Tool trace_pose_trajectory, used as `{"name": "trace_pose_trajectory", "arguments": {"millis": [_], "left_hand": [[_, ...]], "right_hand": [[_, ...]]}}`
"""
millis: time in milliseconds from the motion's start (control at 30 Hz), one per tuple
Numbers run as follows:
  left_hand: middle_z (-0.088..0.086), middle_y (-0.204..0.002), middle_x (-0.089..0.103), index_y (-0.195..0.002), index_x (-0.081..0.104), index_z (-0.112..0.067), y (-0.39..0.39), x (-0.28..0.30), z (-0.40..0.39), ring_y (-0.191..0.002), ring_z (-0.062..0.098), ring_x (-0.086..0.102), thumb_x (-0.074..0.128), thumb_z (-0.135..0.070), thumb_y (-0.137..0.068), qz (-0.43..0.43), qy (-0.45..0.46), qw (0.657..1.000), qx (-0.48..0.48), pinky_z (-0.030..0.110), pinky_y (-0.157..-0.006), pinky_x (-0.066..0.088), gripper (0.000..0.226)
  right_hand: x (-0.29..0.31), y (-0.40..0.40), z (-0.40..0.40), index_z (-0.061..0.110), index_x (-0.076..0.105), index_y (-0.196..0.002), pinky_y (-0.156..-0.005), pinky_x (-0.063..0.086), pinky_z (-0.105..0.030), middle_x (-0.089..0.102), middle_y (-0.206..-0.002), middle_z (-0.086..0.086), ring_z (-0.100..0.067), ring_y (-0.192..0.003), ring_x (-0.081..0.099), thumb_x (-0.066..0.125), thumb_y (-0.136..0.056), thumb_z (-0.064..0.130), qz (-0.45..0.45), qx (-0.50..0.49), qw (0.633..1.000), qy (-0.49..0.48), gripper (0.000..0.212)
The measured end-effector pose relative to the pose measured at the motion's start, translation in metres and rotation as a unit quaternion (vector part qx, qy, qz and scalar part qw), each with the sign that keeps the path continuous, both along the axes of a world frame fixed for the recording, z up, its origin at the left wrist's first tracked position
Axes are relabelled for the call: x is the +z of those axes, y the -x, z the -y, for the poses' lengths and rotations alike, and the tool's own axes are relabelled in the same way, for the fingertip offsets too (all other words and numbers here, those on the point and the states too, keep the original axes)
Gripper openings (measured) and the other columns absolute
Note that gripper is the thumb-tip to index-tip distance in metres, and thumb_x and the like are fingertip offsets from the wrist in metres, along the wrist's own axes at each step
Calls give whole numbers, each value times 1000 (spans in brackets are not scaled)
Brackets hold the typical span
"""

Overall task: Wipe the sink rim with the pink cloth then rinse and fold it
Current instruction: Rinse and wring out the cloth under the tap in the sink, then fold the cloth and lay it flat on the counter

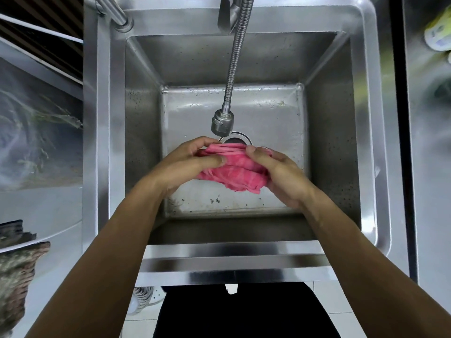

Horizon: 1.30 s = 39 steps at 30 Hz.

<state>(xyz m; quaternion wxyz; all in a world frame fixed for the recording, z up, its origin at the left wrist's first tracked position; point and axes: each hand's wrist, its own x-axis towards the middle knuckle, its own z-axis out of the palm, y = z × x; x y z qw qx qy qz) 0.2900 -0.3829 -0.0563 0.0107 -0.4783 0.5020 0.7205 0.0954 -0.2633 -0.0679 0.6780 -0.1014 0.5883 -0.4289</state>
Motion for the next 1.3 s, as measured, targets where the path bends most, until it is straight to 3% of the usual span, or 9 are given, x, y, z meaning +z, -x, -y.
{"name": "trace_pose_trajectory", "arguments": {"millis": [100,200,300,433,567,800,1000,1133,1300], "left_hand": [[4,-114,77,-120,71,-22,1,2,-1,-108,27,73,77,-15,-88,-8,-26,1000,9,42,-97,57,34],[1,-109,78,-118,70,-23,0,6,0,-105,24,74,78,-6,-87,-17,44,999,14,31,-84,59,36],[0,-105,79,-111,73,-23,3,17,4,-99,17,76,79,-21,-83,-54,44,996,59,27,-82,59,29],[0,-101,79,-104,74,-26,9,23,-1,-93,16,76,76,-23,-89,-40,93,992,80,34,-85,58,15],[8,-106,78,-120,66,-26,11,42,-10,-95,23,74,72,-14,-94,-94,158,980,81,44,-85,60,29],[-2,-124,74,-120,75,-25,17,95,-13,-120,16,67,60,-3,-101,-158,256,954,2,35,-103,54,32],[-4,-112,78,-117,75,-30,24,141,-26,-105,16,73,67,-3,-97,-201,264,943,12,32,-91,59,34],[-11,-104,79,-111,75,-32,40,174,-44,-97,9,74,67,-1,-97,-227,275,933,-41,28,-86,61,35],[-23,-108,76,-110,77,-37,79,220,-92,-104,-2,71,66,-4,-98,-263,309,901,-156,26,-85,62,36]], "right_hand": [[2,1,-2,9,70,-126,-99,59,-37,77,-118,-10,-24,-111,74,74,-92,8,-43,24,998,37,35],[12,3,-3,9,75,-115,-94,61,-37,80,-108,-7,-23,-102,76,74,-93,9,-140,-4,986,93,22],[24,7,0,8,75,-107,-84,62,-29,79,-100,-6,-20,-95,77,72,-95,7,-180,-25,974,136,13],[37,10,2,10,76,-104,-85,61,-31,79,-98,-8,-20,-93,76,73,-95,10,-218,-11,967,128,9],[58,13,-6,13,69,-115,-81,63,-30,76,-100,2,-16,-93,75,72,-95,3,-240,-29,955,172,23],[112,22,-16,27,72,-111,-89,60,-38,74,-109,8,-17,-103,70,74,-94,3,-328,-34,906,266,29],[168,18,-38,30,77,-98,-89,58,-32,79,-100,5,-19,-95,74,80,-88,2,-377,-68,892,240,30],[204,10,-81,26,80,-97,-84,54,-15,79,-98,8,-5,-94,73,78,-88,1,-448,-120,862,205,27],[237,10,-158,25,81,-97,-90,58,-24,76,-107,11,-10,-102,72,74,-85,-8,-554,-201,790,168,35]]}}
